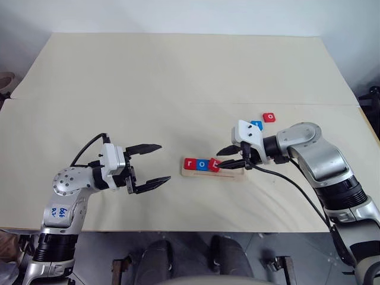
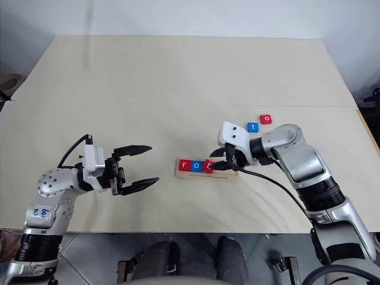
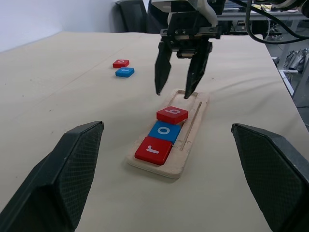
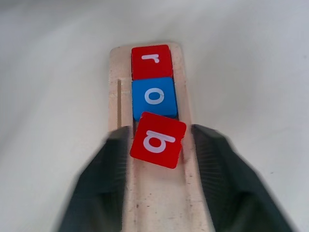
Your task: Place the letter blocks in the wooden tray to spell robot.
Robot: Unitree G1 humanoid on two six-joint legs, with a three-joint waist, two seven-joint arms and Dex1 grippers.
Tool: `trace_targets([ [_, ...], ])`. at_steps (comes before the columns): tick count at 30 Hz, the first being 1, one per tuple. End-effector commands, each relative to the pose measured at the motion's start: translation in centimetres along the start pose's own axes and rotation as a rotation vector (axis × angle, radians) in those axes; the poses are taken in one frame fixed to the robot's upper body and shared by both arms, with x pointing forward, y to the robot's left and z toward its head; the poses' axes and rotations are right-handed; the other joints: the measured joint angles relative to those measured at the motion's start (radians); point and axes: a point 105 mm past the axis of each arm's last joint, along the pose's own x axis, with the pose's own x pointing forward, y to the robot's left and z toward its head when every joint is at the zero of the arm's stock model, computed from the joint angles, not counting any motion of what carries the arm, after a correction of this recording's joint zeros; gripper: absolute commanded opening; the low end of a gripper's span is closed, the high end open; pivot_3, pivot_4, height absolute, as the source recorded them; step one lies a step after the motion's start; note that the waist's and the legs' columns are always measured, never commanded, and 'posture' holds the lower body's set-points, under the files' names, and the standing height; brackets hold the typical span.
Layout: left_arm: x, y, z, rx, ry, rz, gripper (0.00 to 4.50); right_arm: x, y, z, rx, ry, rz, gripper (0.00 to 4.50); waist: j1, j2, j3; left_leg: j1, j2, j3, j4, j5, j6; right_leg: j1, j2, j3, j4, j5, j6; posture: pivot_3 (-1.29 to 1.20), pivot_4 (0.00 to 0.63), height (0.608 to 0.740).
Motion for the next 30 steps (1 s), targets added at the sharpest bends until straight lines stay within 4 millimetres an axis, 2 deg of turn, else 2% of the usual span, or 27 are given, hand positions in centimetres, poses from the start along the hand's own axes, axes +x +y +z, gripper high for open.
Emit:
trace_targets([
  [1, 0.0, 0.1, 0.4, 0.008, -0.011, -0.004, 4.50, 0.2, 0.7, 0.7, -0.029, -0.021, 0.005, 0.48, 0.000, 0.000, 0.000, 0.000, 0.000, 0.000, 0.000, 0.000, 0.000, 0.000, 0.000, 0.000, 0.000, 0.000, 0.000, 0.00, 0.150, 0.740],
  [2, 0.0, 0.1, 0.4, 0.007, -0.011, -0.006, 4.50, 0.4, 0.8, 0.5, -0.019, -0.015, 0.002, 0.12, 0.000, 0.000, 0.000, 0.000, 0.000, 0.000, 0.000, 0.000, 0.000, 0.000, 0.000, 0.000, 0.000, 0.000, 0.000, 0.00, 0.150, 0.740],
  [3, 0.0, 0.1, 0.4, 0.006, -0.011, -0.007, 4.50, 0.6, 0.9, 0.2, -0.015, -0.004, 0.003, 0.03, 0.000, 0.000, 0.000, 0.000, 0.000, 0.000, 0.000, 0.000, 0.000, 0.000, 0.000, 0.000, 0.000, 0.000, 0.000, 0.00, 0.150, 0.740],
  [8, 0.0, 0.0, 0.4, 0.005, -0.011, -0.007, 4.50, 0.6, 0.9, -1.2, -0.011, 0.052, -0.009, 0.03, 0.000, 0.000, 0.000, 0.000, 0.000, 0.000, 0.000, 0.000, 0.000, 0.000, 0.000, 0.000, 0.000, 0.000, 0.000, 0.00, 0.150, 0.740],
  [14, 0.2, 0.0, 0.3, 0.001, -0.014, -0.006, 4.50, 0.0, 0.6, -1.9, -0.008, 0.086, -0.015, 0.03, 0.000, 0.000, 0.000, 0.000, 0.000, 0.000, 0.000, 0.000, 0.000, 0.000, 0.000, 0.000, 0.000, 0.000, 0.000, 0.00, 0.150, 0.740],
  [20, 0.3, 0.0, 0.3, -0.002, -0.018, -0.002, 4.50, -0.5, 0.3, -1.5, -0.012, 0.073, -0.026, 0.03, 0.000, 0.000, 0.000, 0.000, 0.000, 0.000, 0.000, 0.000, 0.000, 0.000, 0.000, 0.000, 0.000, 0.000, 0.000, 0.00, 0.150, 0.740],
  [23, 0.2, 0.0, 0.2, -0.005, -0.016, 0.000, 4.50, -0.7, 0.4, -0.5, -0.015, 0.035, -0.016, 0.03, 0.000, 0.000, 0.000, 0.000, 0.000, 0.000, 0.000, 0.000, 0.000, 0.000, 0.000, 0.000, 0.000, 0.000, 0.000, 0.00, 0.150, 0.740],
  [30, 0.2, 0.1, 0.2, -0.009, -0.015, 0.004, 4.50, -0.2, 1.9, 0.7, -0.017, 0.003, 0.052, 0.03, 0.000, 0.000, 0.000, 0.000, 0.000, 0.000, 0.000, 0.000, 0.000, 0.000, 0.000, 0.000, 0.000, 0.000, 0.000, 0.00, 0.150, 0.740],
])
